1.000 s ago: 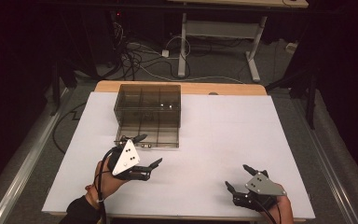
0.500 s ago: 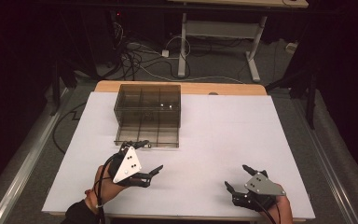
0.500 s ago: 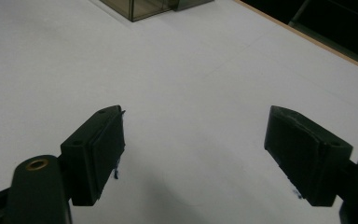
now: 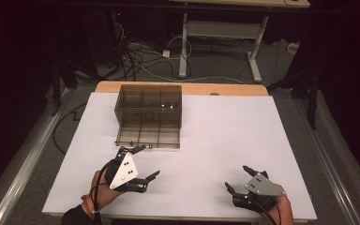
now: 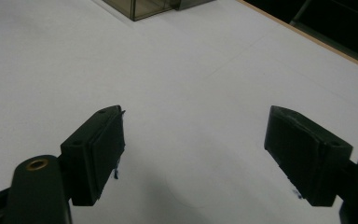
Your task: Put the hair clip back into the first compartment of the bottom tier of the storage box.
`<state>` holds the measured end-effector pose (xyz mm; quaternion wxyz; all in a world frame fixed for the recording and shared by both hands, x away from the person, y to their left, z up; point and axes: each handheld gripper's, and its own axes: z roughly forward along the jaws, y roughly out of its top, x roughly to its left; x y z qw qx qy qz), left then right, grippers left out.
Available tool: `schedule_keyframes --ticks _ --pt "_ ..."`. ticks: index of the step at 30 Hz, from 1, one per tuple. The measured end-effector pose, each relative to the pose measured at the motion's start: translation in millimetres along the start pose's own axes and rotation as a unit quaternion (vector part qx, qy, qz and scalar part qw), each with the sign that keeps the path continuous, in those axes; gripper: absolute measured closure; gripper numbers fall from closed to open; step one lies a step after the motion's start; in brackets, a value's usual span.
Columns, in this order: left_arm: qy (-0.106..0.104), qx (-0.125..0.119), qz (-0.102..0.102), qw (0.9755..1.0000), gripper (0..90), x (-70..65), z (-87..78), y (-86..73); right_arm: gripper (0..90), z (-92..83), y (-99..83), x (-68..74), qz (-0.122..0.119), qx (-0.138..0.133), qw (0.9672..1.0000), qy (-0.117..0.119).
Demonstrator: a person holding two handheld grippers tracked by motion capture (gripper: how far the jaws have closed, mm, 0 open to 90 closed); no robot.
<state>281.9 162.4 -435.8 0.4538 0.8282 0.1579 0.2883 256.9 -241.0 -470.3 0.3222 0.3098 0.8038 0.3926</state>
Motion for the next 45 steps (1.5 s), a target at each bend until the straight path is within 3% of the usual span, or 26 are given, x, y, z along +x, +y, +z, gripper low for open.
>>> schedule_keyframes --ticks 13,23,45 --pt "-0.001 0.007 -0.009 0.9999 14.2 -2.0 -5.6 -12.0 20.4 -0.2 0.3 0.3 -0.001 -0.001 1.0000 -0.001" --pt "0.005 0.021 -0.026 0.9994 14.1 2.9 -11.4 -34.4 20.3 -0.9 0.9 1.3 -0.001 -0.002 1.0000 -0.002" --pt "0.016 0.080 -0.077 0.9937 14.1 13.3 -26.4 -81.8 20.3 2.1 -0.4 -2.5 -0.004 0.001 1.0000 -0.001"
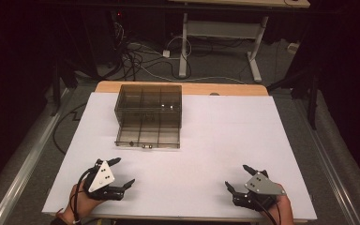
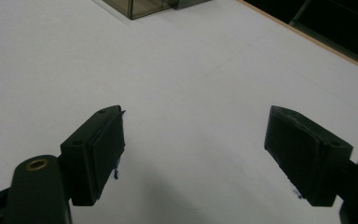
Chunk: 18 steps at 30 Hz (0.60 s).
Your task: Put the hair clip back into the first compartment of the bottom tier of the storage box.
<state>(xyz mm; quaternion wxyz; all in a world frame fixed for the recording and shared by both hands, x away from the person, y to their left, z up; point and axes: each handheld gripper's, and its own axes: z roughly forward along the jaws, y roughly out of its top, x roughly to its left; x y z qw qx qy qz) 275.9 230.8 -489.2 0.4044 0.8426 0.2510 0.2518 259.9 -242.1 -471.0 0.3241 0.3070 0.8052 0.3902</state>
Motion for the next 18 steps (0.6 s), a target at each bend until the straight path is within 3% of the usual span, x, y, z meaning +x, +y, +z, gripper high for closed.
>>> schedule_keyframes --ticks 18 --pt "-0.001 -0.015 -0.001 0.9999 14.1 -0.8 -5.3 -1.6 20.3 -6.7 1.3 1.6 -0.005 -0.003 0.9999 -0.012"
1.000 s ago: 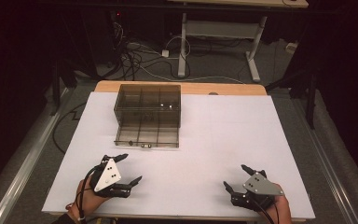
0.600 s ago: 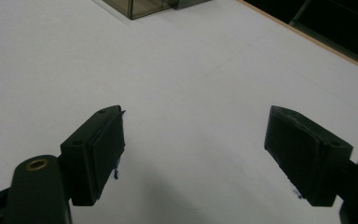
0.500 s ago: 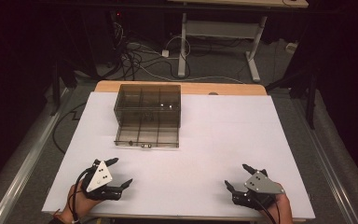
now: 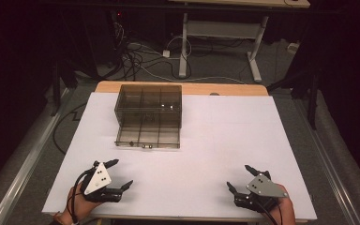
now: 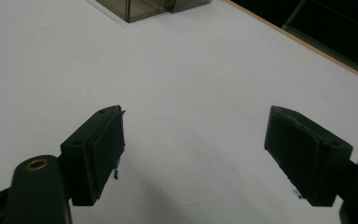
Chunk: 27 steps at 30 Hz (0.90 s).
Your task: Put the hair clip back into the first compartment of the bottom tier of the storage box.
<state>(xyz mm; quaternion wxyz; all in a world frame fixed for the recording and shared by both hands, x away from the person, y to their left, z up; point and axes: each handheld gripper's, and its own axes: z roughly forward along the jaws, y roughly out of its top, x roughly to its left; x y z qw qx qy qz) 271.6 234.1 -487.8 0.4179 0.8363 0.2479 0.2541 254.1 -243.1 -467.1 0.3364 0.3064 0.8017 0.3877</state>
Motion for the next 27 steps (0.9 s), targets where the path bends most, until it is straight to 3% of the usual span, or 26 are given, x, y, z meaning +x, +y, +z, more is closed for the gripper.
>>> schedule_keyframes --ticks 27 --pt "0.003 -0.001 -0.004 1.0000 14.1 3.3 0.7 1.7 20.3 3.4 -1.6 -0.3 0.004 0.004 1.0000 0.006"
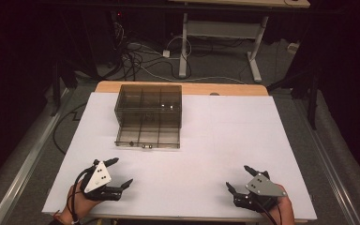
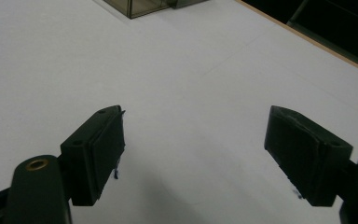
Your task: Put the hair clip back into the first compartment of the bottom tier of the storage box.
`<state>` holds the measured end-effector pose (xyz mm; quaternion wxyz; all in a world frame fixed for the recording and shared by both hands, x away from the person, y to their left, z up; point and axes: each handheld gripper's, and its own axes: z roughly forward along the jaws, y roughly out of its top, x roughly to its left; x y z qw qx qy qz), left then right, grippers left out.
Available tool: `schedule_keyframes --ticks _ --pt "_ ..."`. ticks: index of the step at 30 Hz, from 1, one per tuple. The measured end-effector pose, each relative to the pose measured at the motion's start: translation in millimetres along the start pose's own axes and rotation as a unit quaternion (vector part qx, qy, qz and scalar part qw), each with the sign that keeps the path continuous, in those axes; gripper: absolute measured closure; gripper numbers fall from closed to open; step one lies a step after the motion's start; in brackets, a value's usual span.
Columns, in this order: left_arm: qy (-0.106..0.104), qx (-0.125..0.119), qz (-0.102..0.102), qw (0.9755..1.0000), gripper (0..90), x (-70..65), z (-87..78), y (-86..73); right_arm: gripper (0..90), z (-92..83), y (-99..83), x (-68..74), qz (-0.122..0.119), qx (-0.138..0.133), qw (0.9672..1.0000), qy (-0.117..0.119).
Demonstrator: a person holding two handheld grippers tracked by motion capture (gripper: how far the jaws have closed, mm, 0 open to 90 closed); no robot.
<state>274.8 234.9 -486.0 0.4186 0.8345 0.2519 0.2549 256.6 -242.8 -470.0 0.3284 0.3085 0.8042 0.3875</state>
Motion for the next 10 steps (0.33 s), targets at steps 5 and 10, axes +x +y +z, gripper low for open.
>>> schedule_keyframes --ticks 5,10 --pt "0.001 0.003 0.002 1.0000 14.1 0.5 1.4 0.9 20.3 1.9 -1.0 -1.2 -0.001 0.001 1.0000 0.005" --pt "0.002 0.005 0.001 1.0000 14.1 0.5 2.7 1.9 20.3 0.4 -1.3 -3.3 0.003 -0.001 1.0000 0.002"
